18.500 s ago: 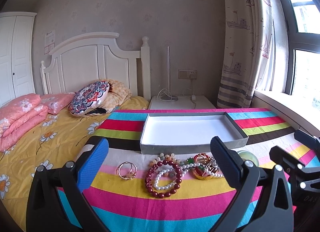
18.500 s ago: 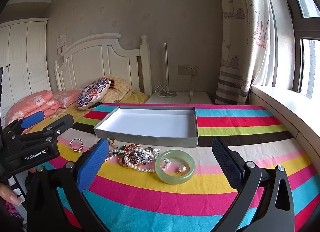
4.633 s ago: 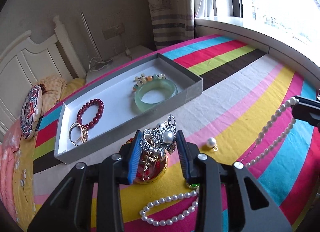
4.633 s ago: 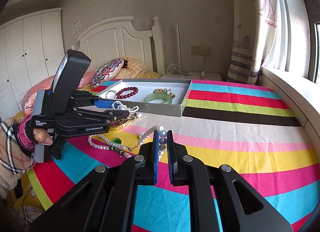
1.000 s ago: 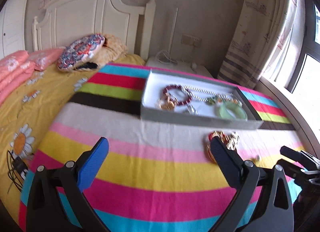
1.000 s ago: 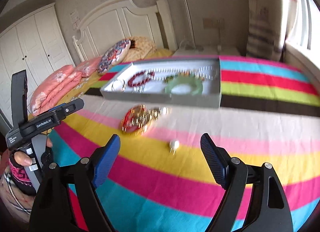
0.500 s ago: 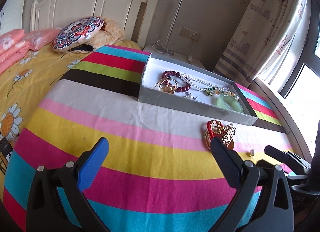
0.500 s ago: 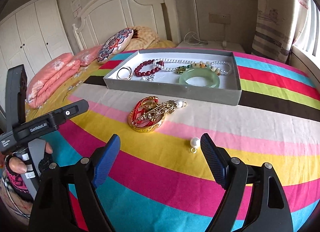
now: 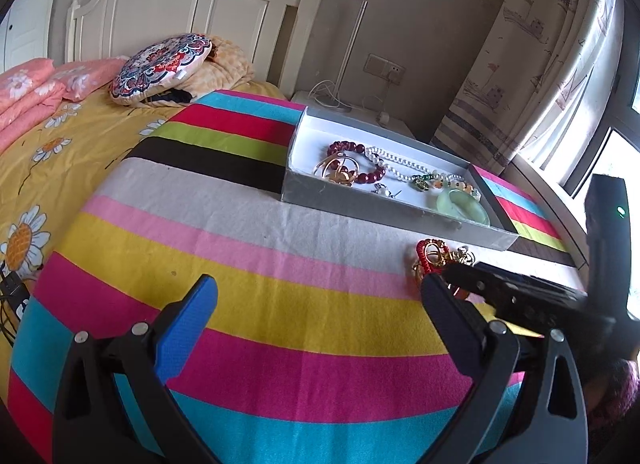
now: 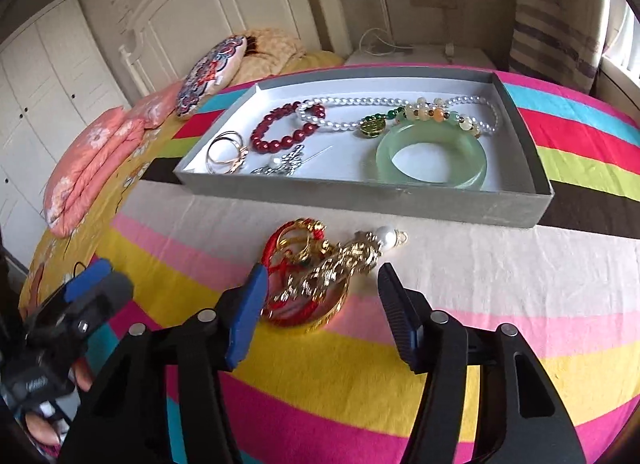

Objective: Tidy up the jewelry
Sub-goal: 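Move the right gripper to the gold pin brooch and grasp it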

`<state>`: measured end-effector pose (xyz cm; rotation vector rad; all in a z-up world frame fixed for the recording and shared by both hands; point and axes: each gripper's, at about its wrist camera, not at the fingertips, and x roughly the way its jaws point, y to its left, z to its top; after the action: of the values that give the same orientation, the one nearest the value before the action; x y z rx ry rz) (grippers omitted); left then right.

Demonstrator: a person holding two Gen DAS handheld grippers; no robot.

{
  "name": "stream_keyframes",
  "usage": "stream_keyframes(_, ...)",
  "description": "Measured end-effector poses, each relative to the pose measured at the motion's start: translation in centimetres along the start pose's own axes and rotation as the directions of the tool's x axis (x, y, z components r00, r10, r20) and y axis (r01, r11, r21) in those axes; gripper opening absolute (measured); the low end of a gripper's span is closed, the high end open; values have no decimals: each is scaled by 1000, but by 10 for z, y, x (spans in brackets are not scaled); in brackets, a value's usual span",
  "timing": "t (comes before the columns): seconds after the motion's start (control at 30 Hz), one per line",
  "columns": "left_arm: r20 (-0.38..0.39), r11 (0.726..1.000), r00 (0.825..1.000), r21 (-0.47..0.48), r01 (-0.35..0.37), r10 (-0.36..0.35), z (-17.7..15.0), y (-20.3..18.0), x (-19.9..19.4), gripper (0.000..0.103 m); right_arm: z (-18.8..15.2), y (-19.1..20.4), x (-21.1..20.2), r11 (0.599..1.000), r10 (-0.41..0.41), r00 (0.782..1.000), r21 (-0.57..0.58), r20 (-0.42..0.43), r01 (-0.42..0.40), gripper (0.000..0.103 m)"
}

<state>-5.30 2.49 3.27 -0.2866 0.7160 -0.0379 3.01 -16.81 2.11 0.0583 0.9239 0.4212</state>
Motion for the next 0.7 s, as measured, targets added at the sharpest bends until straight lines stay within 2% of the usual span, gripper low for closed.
stream_keyframes(0.07,-2,1000,1000,1,-2,2,0,0,0,101,2,4,3,1000,-21,1000,-18,3,21,55)
stream_keyframes(0.17,-4,1000,1000,2,-2,2,-1,1,0,101,2,15,8,992,-89,996,-90,5,89,44)
stream_keyframes(0.2,-3,1000,1000,2,-2,2,-1,1,0,101,1,19,7,986,-103,995,-127,16,104,38)
stream_keyframes(0.23,-3,1000,1000,2,-2,2,-1,1,0,101,0,22,5,982,-106,994,-152,34,110,24)
stream_keyframes(0.27,-3,1000,1000,1,-2,2,-1,1,0,101,-1,24,2,978,-117,992,-170,54,125,16)
stream_keyframes(0.33,-4,1000,1000,2,-2,2,-1,1,0,101,-3,25,-6,975,-107,990,-183,95,123,16)
stream_keyframes(0.43,-6,1000,1000,2,-2,2,-1,0,0,101,-4,22,-12,978,-84,992,-182,95,100,15)
stream_keyframes(0.53,-6,1000,1000,1,-2,2,-2,1,0,101,-6,14,-25,986,-58,991,-145,124,76,15)
stream_keyframes(0.6,-7,1000,1000,2,-3,3,-3,0,1,101,-6,8,-39,992,-31,987,-120,158,51,9)
stream_keyframes(0.7,-9,1000,1000,3,-5,5,-4,0,2,101,-5,0,-56,995,-12,982,-94,187,31,9)
